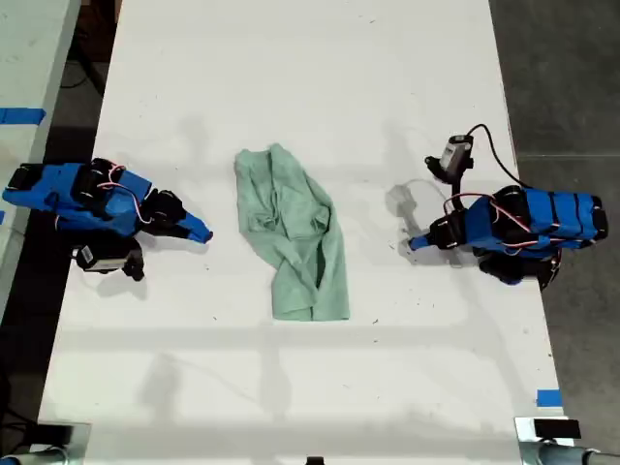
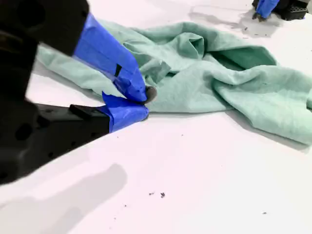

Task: Fold t shirt

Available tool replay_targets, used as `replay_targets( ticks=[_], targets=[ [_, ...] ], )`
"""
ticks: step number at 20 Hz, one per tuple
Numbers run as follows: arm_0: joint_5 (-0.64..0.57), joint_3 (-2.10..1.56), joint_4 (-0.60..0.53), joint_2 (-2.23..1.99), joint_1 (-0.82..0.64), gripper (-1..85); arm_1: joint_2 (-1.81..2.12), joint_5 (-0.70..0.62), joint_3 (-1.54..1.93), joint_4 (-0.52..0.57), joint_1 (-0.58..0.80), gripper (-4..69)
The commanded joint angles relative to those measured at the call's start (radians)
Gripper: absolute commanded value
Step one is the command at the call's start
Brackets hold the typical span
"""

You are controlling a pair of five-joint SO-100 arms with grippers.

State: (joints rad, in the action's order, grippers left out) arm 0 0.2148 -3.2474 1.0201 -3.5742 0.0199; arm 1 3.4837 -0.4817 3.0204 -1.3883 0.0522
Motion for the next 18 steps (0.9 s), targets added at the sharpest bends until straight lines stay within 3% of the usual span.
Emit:
replay_targets(
  ticks=[1,18],
  targets=[
    [-0.075,-0.044,0.002,-0.008,-0.049,6.0,0.014,-0.003,0.081,0.034,-0.008,1.7],
    [-0.097,-0.044,0.002,-0.006,-0.057,4.6,0.014,0.002,0.081,0.034,-0.012,1.7]
  ],
)
